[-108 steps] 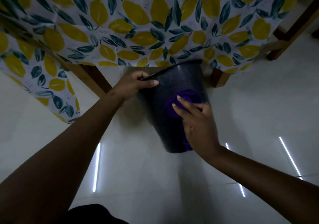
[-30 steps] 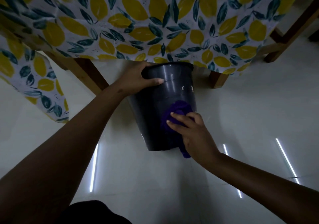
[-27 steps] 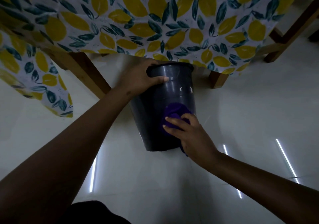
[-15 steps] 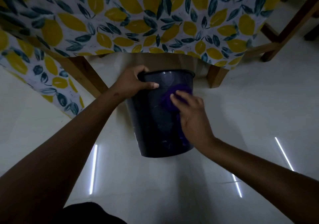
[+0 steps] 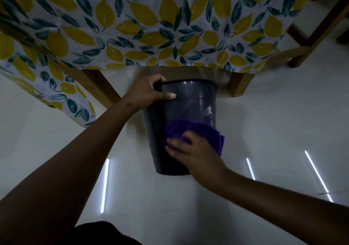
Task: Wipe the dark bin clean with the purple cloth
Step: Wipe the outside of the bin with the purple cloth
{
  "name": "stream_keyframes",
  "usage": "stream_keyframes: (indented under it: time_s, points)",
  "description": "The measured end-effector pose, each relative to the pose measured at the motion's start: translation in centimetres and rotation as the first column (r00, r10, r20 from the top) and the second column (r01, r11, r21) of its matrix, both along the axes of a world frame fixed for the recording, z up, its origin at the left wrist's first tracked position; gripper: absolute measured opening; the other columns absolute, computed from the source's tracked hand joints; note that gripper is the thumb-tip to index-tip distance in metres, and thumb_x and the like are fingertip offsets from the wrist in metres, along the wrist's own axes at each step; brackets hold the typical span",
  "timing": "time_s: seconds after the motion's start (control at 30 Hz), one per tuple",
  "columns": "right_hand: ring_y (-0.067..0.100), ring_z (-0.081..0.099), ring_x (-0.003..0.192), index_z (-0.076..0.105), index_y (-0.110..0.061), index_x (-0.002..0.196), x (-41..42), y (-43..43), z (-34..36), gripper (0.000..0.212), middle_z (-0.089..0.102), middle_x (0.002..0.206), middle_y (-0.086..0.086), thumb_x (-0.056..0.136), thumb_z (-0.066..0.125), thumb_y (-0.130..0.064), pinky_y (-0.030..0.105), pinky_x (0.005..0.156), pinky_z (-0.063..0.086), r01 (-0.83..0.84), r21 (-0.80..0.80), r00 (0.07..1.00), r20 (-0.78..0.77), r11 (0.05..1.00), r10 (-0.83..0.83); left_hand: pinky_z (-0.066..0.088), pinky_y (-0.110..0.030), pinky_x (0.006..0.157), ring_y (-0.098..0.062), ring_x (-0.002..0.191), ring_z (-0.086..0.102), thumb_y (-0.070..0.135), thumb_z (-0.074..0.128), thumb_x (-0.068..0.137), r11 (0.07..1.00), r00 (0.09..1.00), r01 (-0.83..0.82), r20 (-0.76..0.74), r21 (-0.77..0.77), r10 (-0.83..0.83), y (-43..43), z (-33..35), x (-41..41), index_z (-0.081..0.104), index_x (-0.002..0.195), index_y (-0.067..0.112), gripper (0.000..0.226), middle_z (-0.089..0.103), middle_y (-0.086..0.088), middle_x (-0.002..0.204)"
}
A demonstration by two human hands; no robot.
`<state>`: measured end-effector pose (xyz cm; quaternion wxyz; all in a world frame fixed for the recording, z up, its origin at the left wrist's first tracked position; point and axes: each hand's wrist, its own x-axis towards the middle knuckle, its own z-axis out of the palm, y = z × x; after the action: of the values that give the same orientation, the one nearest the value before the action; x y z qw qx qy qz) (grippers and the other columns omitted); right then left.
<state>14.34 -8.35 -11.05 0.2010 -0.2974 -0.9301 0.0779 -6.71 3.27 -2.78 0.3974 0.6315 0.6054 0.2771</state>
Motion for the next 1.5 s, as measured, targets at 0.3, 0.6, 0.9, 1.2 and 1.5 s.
stream_keyframes:
  time_s: [0.3, 0.6, 0.9, 1.2, 1.5]
  points:
    - [0.033, 0.051, 0.109, 0.060, -0.016, 0.126, -1.1, 1.6, 1.1, 0.048, 0.057, 0.134, 0.006, 0.084, 0.037, -0.010, 0.042, 0.083, 0.050, 0.063, -0.010, 0.998, -0.022, 0.998, -0.063, 0.044, -0.013, 0.062, 0.003, 0.069, 0.056, 0.019, 0.080, 0.075, 0.994, 0.995, 0.099, -0.035, 0.035, -0.098, 0.1, 0.5, 0.4, 0.056, 0.079, 0.022, 0.025, 0.059, 0.008, 0.078]
    - [0.022, 0.048, 0.120, 0.064, -0.027, 0.122, 0.3, 0.3, -0.8, 0.040, 0.059, 0.130, -0.004, 0.085, 0.059, -0.012, 0.045, 0.096, 0.045, 0.007, -0.109, 0.999, -0.036, 0.994, -0.011, 0.043, -0.018, 0.064, -0.007, 0.074, 0.056, 0.021, 0.080, 0.076, 0.995, 0.992, 0.100, -0.076, 0.001, -0.099, 0.1, 0.6, -0.5, 0.057, 0.087, 0.004, 0.030, 0.058, -0.003, 0.083]
    - [0.026, 0.040, 0.113, 0.055, -0.021, 0.134, 1.6, 5.6, 3.1, 0.063, 0.046, 0.143, 0.000, 0.080, 0.045, 0.011, 0.018, 0.102, 0.026, 0.420, -0.269, 0.824, -0.287, 0.867, -0.489, 0.049, -0.029, 0.071, -0.015, 0.081, 0.060, 0.019, 0.080, 0.074, 0.988, 0.991, 0.133, -0.013, -0.080, -0.135, -0.2, 1.1, -0.5, 0.056, 0.078, 0.019, 0.025, 0.060, 0.002, 0.083]
    - [0.027, 0.035, 0.122, 0.062, -0.023, 0.127, 0.3, 0.5, 0.5, 0.064, 0.052, 0.139, -0.001, 0.072, 0.068, 0.010, 0.044, 0.100, 0.045, 0.195, -0.117, 0.975, -0.085, 0.974, -0.205, 0.045, -0.020, 0.068, -0.006, 0.089, 0.058, 0.042, 0.076, 0.076, 0.983, 0.963, 0.154, -0.209, -0.100, -0.172, 0.0, 2.1, 0.0, 0.060, 0.095, 0.027, 0.028, 0.062, 0.009, 0.098]
    - [0.027, 0.045, 0.121, 0.052, -0.018, 0.135, 2.5, 5.5, 1.0, 0.057, 0.046, 0.139, 0.005, 0.084, 0.053, 0.009, 0.008, 0.104, 0.022, 0.478, -0.426, 0.696, -0.350, 0.768, -0.627, 0.040, -0.027, 0.062, -0.008, 0.067, 0.054, 0.028, 0.082, 0.072, 0.999, 0.996, 0.031, -0.081, -0.043, -0.035, -0.3, 0.9, -0.3, 0.053, 0.072, 0.020, 0.031, 0.055, 0.005, 0.072]
